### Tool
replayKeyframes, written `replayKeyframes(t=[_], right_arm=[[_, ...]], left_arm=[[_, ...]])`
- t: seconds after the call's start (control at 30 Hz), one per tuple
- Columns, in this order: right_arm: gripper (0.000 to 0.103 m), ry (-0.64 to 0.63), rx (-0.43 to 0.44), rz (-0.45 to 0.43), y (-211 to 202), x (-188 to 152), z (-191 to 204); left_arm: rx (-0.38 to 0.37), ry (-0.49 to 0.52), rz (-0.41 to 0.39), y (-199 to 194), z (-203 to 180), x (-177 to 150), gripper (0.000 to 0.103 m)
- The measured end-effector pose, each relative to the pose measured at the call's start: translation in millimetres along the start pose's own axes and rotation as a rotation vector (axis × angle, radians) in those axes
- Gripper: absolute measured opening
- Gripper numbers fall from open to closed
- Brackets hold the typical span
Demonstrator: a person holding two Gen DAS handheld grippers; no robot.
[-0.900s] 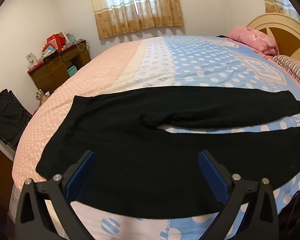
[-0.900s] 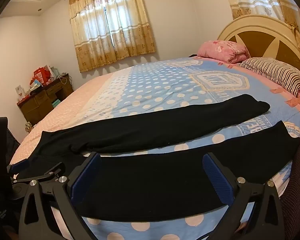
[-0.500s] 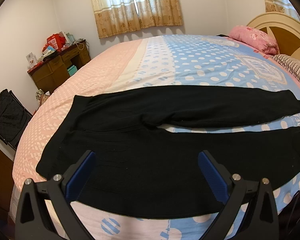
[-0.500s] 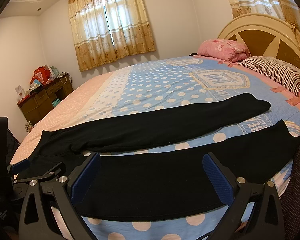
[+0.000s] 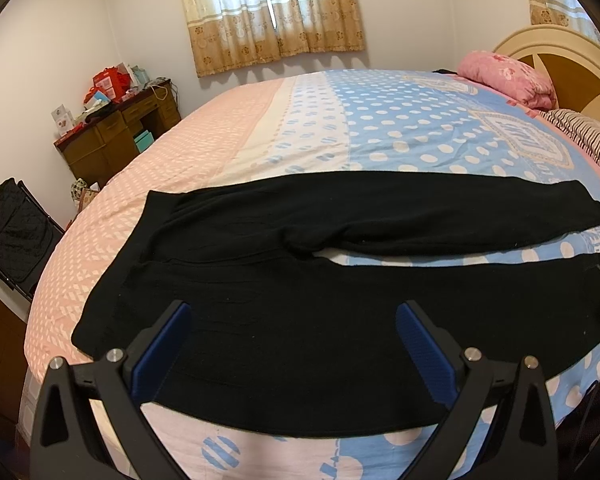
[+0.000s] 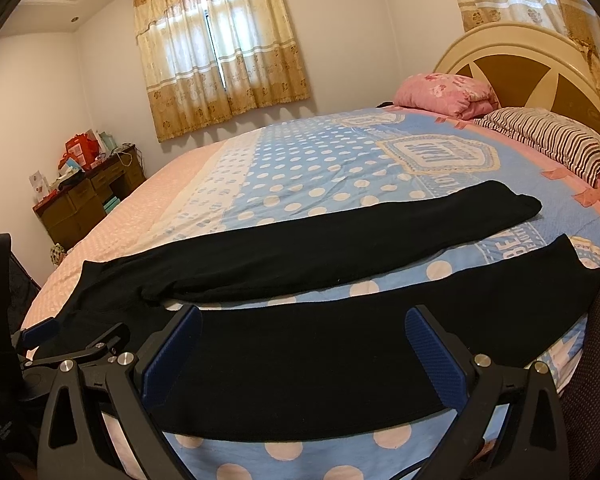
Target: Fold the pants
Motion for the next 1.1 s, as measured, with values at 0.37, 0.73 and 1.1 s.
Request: replayKeyframes(t=[0.37, 0.73, 1.1], right_arm=[[0.102, -0.003, -0.004, 0.011, 1.7, -1.9, 0.4], [0.102, -0.003, -0.005, 0.027, 8.2, -3.9, -1.9], [0.102, -0.107, 0.077, 0.125, 50.8, 20.8, -2.6]], left_arm=[[0.0, -0.001, 0.002, 0.0, 0.0, -0.2, 0.103], [-0.001, -0.001, 0.019, 6.9, -1.6, -2.7, 0.103], [-0.095, -0.072, 0.099, 44.1, 40.5, 19.2, 0.103]])
Point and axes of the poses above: each gripper's, at about its wrist camera, not at the fingertips, and y roughly the way its jaws point, z to its left, x to its top, the point moved 6 cm from there along y, roughly the way its jaws point, and after that the axes turned 13 degrees about x, right-handed, at the moved point
